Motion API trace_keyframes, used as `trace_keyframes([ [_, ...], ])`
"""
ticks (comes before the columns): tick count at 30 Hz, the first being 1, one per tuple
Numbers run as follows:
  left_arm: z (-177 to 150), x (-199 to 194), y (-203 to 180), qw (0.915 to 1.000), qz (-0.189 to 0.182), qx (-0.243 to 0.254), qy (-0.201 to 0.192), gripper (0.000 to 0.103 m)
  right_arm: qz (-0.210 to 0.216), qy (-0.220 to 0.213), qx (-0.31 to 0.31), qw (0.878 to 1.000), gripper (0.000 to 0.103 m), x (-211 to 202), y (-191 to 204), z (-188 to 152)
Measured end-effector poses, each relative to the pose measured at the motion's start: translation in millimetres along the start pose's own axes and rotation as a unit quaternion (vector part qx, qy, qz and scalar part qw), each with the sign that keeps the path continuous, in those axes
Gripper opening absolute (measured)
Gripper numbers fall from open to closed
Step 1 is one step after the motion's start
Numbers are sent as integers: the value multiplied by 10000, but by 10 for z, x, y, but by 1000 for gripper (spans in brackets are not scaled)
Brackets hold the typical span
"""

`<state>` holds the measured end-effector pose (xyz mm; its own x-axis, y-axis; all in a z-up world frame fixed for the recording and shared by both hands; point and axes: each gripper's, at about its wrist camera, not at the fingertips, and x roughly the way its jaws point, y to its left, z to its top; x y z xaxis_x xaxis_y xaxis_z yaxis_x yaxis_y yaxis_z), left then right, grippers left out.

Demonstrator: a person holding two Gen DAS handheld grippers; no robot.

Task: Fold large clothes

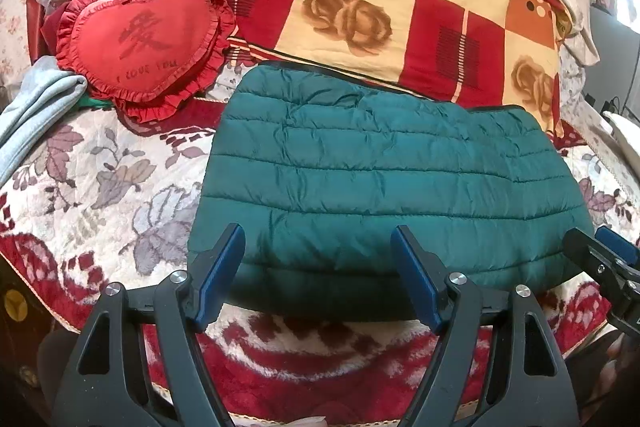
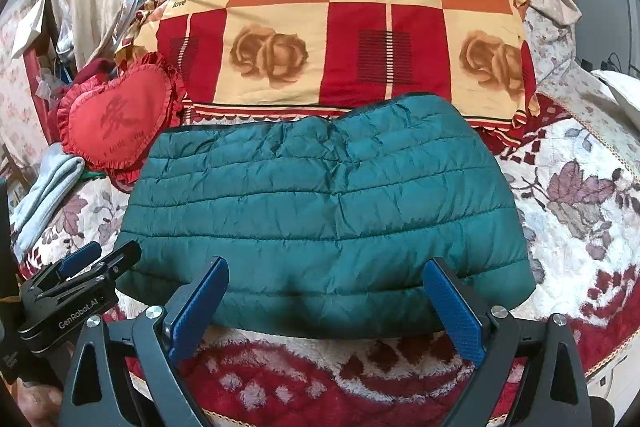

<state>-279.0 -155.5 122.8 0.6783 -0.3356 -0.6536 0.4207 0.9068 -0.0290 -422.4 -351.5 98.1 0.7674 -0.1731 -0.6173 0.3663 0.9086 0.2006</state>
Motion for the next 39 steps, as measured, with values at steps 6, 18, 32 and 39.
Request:
trace_keyframes([
  [6, -13, 39, -7, 10000, 20, 11, 27, 76, 24, 73, -16, 10000, 97, 52, 19, -6],
  [18, -30, 76, -48, 9999, 39, 61, 69, 76, 52, 109, 60, 9999, 97, 94, 4, -22],
  [32, -32, 127, -88, 9999, 45, 55, 120, 76, 75, 181, 110, 9997, 97, 156, -23, -30],
  [39, -32, 142, -90, 9999, 48, 70, 68, 76, 88, 191, 113, 9997, 97, 168, -22, -33],
])
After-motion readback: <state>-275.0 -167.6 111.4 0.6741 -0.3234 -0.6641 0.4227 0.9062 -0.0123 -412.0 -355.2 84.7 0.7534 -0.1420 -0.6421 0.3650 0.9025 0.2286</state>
